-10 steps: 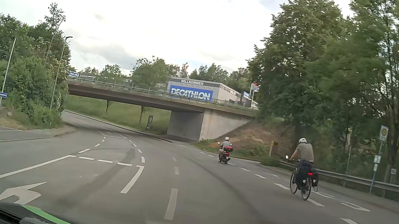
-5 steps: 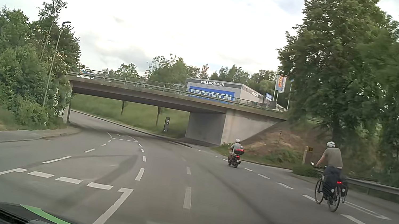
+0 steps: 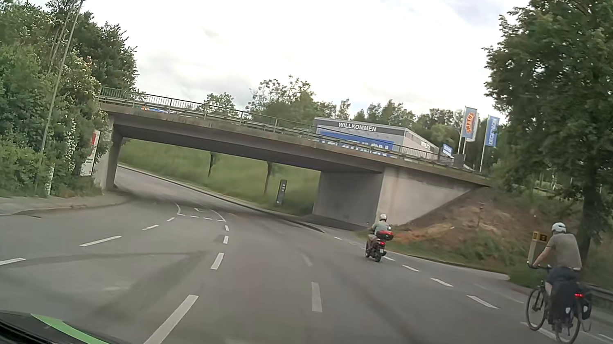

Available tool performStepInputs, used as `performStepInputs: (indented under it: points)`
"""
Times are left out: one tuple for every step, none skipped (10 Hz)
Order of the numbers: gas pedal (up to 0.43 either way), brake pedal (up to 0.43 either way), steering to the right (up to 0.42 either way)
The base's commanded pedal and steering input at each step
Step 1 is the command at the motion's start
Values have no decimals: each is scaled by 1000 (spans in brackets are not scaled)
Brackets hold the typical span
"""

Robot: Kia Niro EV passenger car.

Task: Follow the waypoints while adhering to traffic rules and regulations

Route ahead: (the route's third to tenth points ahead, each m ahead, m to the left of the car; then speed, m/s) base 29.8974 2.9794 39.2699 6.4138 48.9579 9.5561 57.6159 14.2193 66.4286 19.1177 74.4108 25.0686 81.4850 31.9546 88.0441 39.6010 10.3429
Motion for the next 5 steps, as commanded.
performStepInputs:
  points:
    - [110,0,-51]
    - [110,0,-51]
    - [110,0,-51]
    - [110,0,-50]
    - [98,0,-44]
